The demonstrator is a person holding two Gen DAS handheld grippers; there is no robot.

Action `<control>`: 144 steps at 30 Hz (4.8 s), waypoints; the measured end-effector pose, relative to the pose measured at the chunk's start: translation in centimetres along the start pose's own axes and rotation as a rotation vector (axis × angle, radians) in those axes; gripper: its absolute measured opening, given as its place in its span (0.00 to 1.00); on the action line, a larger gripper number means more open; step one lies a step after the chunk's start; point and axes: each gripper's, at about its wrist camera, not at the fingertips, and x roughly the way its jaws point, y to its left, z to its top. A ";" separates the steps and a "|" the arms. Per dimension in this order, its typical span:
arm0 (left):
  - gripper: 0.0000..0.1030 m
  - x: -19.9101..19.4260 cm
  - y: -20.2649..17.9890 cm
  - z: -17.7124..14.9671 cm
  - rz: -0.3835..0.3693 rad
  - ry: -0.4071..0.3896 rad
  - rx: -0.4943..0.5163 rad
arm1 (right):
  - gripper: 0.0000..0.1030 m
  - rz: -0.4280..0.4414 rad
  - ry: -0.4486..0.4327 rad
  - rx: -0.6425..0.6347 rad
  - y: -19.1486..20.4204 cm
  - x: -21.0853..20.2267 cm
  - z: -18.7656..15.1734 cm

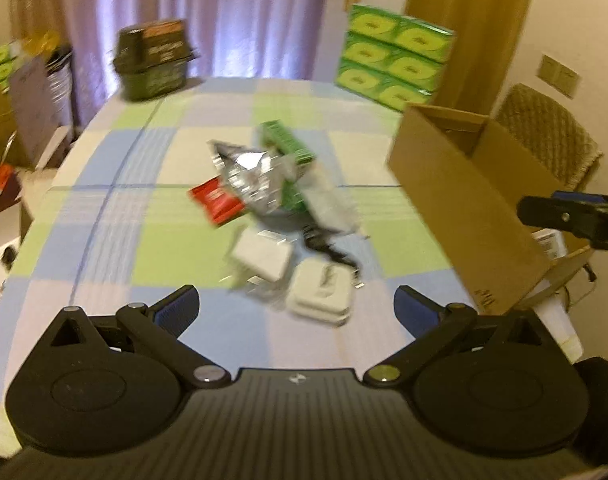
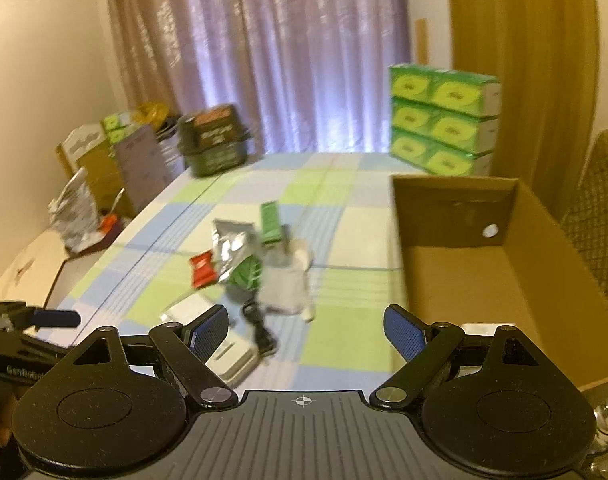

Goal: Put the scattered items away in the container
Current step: 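Return both tools to the table toward the charger and wrapped pad, then grasp the white plug charger with the right tool while the left tool grasps the wrapped pad, then lift both items and carry them over the cardboard box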

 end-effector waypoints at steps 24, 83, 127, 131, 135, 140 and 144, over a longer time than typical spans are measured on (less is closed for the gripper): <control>0.98 5.7 4.3 -0.3 -0.005 0.063 0.159 | 0.87 0.165 0.223 -0.336 4.4 10.6 -4.3; 0.97 13.2 2.9 0.9 -0.055 0.036 0.434 | 0.67 0.248 0.385 -0.479 4.1 19.2 -5.4; 0.51 6.4 0.0 -1.7 -0.031 0.093 0.281 | 0.67 0.051 0.299 -0.216 1.2 10.4 -9.7; 0.51 6.4 0.0 -1.8 -0.032 0.098 0.282 | 0.71 0.036 0.305 -0.221 1.2 10.7 -9.8; 0.51 6.5 -0.2 -1.8 -0.039 0.096 0.278 | 0.78 0.016 0.324 -0.203 0.5 11.2 -10.6; 0.51 6.9 -0.6 -1.8 -0.047 0.101 0.280 | 0.64 0.010 0.315 -0.148 -0.3 11.0 -10.3; 0.51 6.7 -0.9 -1.3 -0.051 0.088 0.278 | 0.64 -0.002 0.273 -0.152 -0.2 10.0 -9.3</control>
